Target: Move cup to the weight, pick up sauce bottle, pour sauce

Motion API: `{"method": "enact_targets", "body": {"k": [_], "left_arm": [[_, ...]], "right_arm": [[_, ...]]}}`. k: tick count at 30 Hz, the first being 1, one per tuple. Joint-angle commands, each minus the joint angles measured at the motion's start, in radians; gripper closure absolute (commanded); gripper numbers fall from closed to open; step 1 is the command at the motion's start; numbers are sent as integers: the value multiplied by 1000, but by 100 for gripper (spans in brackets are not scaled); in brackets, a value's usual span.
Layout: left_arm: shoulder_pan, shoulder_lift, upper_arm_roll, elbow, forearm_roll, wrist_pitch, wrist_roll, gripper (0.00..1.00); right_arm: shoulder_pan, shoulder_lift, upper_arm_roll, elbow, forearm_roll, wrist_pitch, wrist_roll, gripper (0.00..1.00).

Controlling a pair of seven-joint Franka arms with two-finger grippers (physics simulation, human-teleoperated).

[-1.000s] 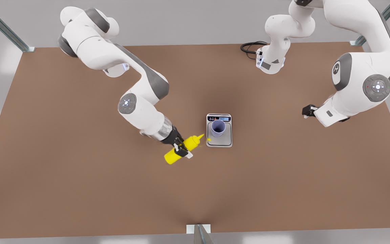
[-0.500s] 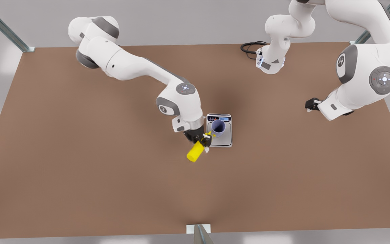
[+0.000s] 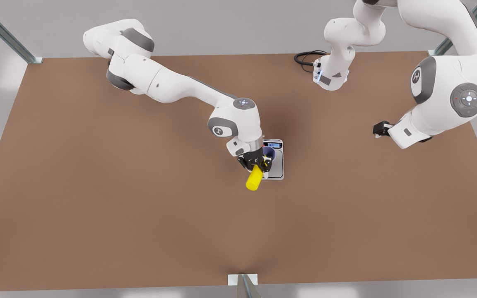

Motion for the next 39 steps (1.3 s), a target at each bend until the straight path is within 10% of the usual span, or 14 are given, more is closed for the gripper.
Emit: {"method": "enact_targets", "body": {"k": [1, 9, 27, 39], "left_arm": [[0, 0, 0, 0, 1, 0, 0, 0], [0, 0, 0, 0, 1, -4, 0, 0], [0, -9, -15, 0, 7, -45, -11, 0], [-5, 5, -20, 0, 75, -108, -11, 0]], "right_arm": [[1, 0, -2, 0, -10, 26, 5, 73], [-91, -43, 27, 2, 145, 139, 9, 72], [-230, -305, -360, -356, 2191, 189, -429, 73], [-315, -199, -682, -409, 2569, -477, -758, 74]]}}
